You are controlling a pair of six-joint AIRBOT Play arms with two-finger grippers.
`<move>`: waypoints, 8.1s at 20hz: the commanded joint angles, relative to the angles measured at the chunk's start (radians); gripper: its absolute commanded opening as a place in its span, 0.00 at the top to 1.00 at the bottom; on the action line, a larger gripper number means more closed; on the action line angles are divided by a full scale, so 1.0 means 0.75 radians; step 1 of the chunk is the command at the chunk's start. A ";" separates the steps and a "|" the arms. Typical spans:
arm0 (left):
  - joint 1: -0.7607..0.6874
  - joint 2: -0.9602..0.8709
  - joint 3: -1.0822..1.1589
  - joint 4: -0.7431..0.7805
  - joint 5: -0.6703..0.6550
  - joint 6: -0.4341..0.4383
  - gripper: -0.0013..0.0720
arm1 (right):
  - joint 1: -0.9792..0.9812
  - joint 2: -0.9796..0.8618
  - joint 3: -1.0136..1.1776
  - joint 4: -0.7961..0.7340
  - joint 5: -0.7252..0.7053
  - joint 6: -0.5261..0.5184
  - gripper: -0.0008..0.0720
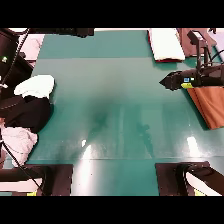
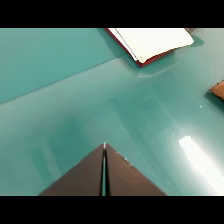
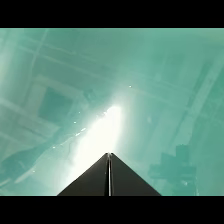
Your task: Fold the shirts.
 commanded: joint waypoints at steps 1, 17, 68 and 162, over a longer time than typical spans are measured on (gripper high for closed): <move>0.044 0.002 0.001 0.313 -0.117 -0.009 0.95 | 0.002 -0.001 0.000 0.000 -0.001 0.001 0.97; 0.718 -0.256 -0.639 0.668 -0.095 -0.282 0.19 | 0.002 -0.001 -0.001 0.001 -0.010 0.001 0.97; 0.089 -0.030 -1.215 -0.397 -0.031 -0.007 0.16 | -0.001 0.014 0.682 0.009 -0.106 0.001 0.97; 0.659 0.485 -1.444 0.132 -0.413 -0.027 0.05 | -0.347 -0.166 0.085 -0.093 0.216 0.009 0.47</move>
